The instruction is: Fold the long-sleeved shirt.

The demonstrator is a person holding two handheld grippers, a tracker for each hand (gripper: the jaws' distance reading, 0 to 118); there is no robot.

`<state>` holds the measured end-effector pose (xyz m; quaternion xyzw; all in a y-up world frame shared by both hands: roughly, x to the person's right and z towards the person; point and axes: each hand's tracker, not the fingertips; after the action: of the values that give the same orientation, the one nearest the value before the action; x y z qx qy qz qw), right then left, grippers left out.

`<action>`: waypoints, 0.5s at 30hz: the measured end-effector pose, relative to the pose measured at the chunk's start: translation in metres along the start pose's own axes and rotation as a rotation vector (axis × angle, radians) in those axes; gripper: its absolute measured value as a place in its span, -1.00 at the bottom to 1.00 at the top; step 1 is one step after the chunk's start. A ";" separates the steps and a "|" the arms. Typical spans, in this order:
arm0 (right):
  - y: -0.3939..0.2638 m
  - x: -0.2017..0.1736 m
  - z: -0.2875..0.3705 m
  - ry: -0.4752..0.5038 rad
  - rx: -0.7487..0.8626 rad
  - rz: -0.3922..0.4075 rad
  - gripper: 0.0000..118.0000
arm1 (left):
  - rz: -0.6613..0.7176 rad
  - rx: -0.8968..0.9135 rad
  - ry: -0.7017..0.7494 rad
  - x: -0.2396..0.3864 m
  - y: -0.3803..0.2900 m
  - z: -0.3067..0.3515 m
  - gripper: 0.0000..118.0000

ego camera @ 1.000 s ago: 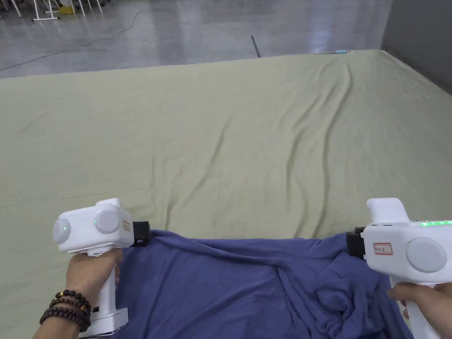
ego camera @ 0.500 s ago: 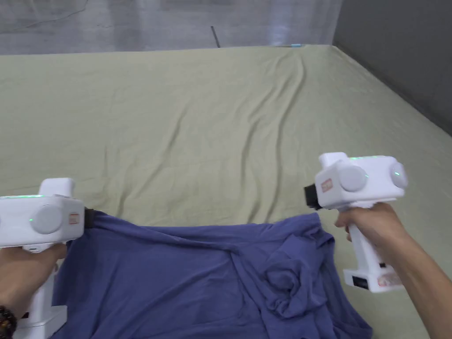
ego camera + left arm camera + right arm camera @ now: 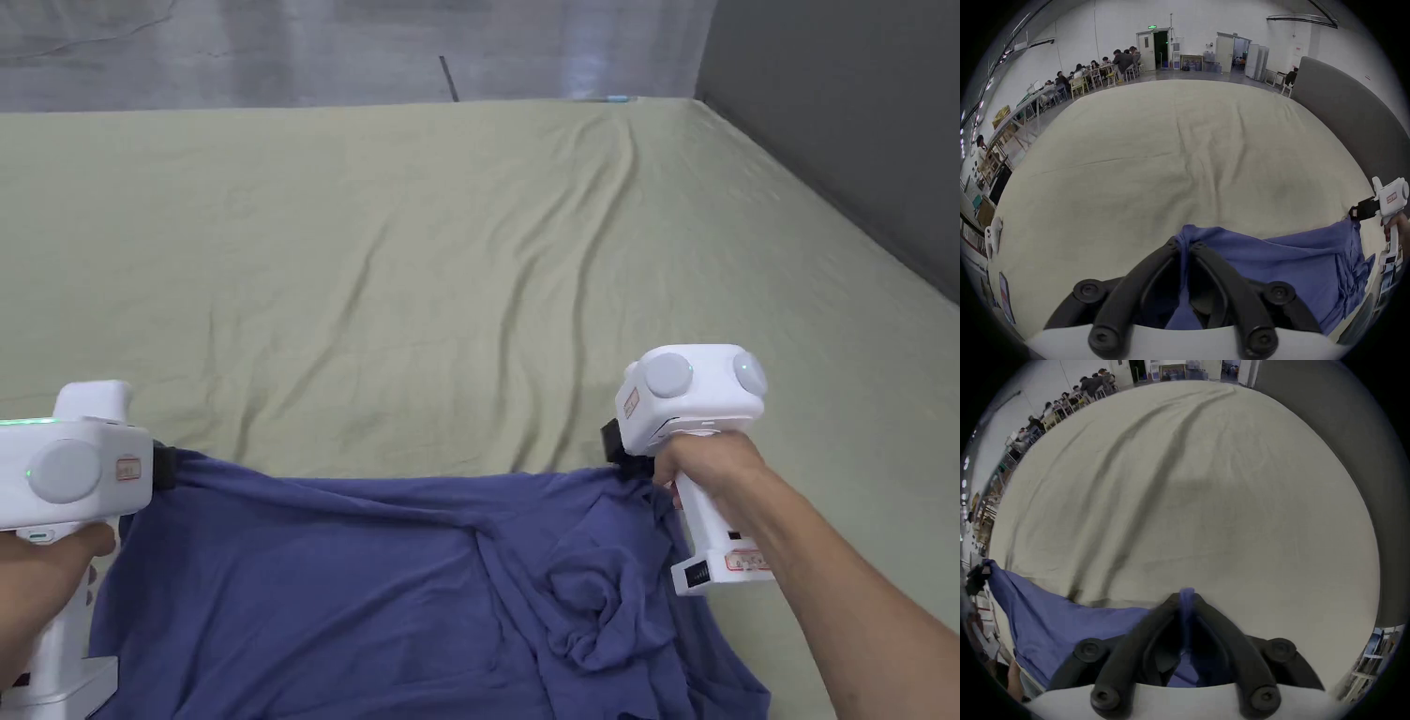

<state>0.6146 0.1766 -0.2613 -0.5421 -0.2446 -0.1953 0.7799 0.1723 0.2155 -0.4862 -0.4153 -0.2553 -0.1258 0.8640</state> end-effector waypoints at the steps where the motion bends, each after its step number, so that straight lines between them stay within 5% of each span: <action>1: -0.001 -0.002 0.006 0.001 0.031 -0.017 -0.91 | 0.003 0.001 0.000 -0.001 -0.001 0.003 -0.99; 3: -0.002 -0.005 0.020 -0.033 0.054 0.032 -0.91 | 0.008 0.007 -0.002 -0.003 -0.002 0.011 -0.99; 8: -0.018 0.000 0.085 0.051 0.190 0.014 -0.91 | 0.016 0.080 -0.025 -0.011 -0.011 0.063 -0.99; 15: -0.118 0.009 0.186 0.157 0.368 0.054 -0.91 | 0.005 0.156 -0.019 -0.024 -0.075 0.152 -0.99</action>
<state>0.5227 0.3111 -0.1131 -0.3799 -0.1999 -0.1681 0.8874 0.0688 0.2880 -0.3704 -0.3488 -0.2718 -0.0996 0.8914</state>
